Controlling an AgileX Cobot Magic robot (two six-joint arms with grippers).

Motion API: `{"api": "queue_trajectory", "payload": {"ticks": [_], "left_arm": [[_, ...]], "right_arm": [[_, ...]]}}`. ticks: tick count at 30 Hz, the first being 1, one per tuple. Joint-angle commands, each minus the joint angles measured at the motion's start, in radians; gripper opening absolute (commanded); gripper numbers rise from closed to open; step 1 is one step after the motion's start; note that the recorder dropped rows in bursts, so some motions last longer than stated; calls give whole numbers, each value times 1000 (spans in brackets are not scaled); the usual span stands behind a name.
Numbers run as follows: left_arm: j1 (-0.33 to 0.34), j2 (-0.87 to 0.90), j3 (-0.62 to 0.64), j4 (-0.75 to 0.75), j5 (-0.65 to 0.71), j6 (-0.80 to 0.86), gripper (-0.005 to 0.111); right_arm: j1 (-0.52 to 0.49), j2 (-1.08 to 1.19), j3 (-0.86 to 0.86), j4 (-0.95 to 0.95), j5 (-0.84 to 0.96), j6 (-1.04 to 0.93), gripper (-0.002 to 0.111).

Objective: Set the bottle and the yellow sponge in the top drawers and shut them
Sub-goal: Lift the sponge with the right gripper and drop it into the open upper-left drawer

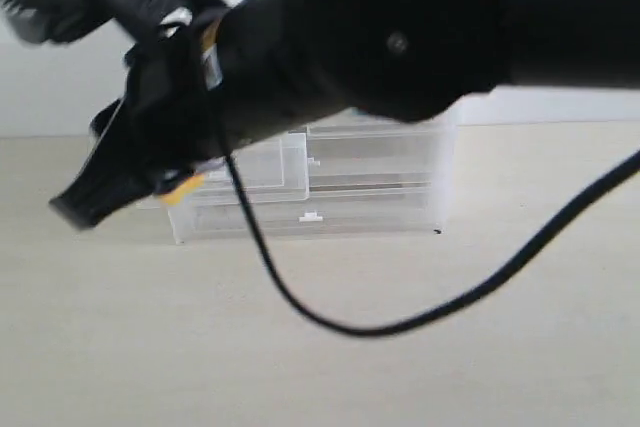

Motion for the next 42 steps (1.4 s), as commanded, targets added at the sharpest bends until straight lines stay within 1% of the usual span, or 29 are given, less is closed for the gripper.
{"api": "queue_trajectory", "payload": {"ticks": [1, 6, 10, 15, 25, 35, 37, 42], "left_arm": [[2, -3, 4, 5, 0, -6, 4], [2, -3, 4, 5, 0, -6, 4], [2, -3, 4, 5, 0, -6, 4], [2, -3, 4, 5, 2, -6, 4], [2, -3, 4, 5, 4, -6, 4], [2, -3, 4, 5, 4, -6, 4], [2, -3, 4, 5, 4, -6, 4], [2, -3, 4, 5, -1, -6, 4]], "right_arm": [[-114, -8, -63, -27, -10, -3, 0], [-166, 67, -186, -23, 76, -116, 0], [-166, 155, -289, -23, 173, -186, 0], [-166, 248, -388, -25, 251, -206, 0], [-166, 299, -404, -53, 242, -334, 0], [-166, 335, -404, -107, 216, -348, 0], [-166, 335, -406, -116, 206, -348, 7], [-166, 335, -406, -118, 178, -342, 46]]}}
